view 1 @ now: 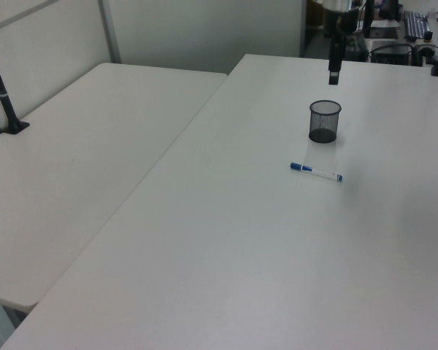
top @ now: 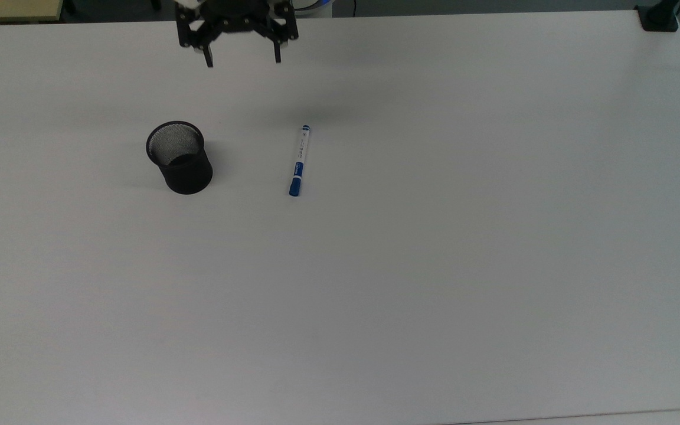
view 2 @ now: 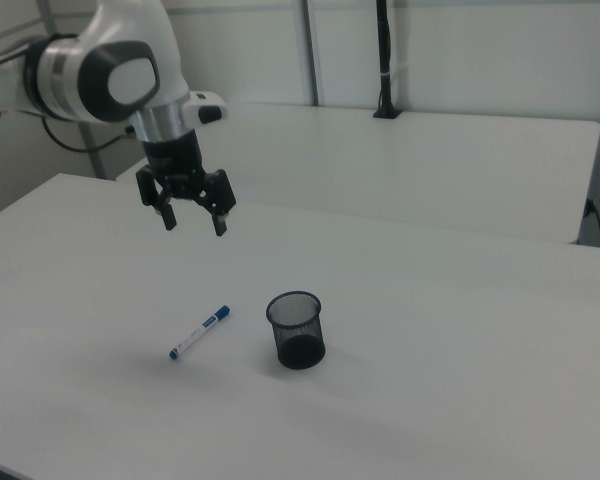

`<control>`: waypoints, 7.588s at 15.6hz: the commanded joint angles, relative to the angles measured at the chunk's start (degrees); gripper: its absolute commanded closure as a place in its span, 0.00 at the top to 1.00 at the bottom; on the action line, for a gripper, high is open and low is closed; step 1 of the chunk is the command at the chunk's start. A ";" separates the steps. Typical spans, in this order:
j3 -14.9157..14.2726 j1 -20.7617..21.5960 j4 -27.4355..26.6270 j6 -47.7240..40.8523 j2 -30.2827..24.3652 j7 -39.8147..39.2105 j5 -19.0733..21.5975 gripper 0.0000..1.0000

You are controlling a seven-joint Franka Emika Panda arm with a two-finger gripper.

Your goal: Insert the marker

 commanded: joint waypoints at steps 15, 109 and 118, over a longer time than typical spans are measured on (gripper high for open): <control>2.12 4.26 -6.78 26.25 20.28 28.76 -10.54 0.91; 7.83 -14.55 6.58 -2.31 -1.95 4.16 8.27 1.00; -1.40 -5.06 8.51 -2.92 -1.78 5.48 7.03 1.00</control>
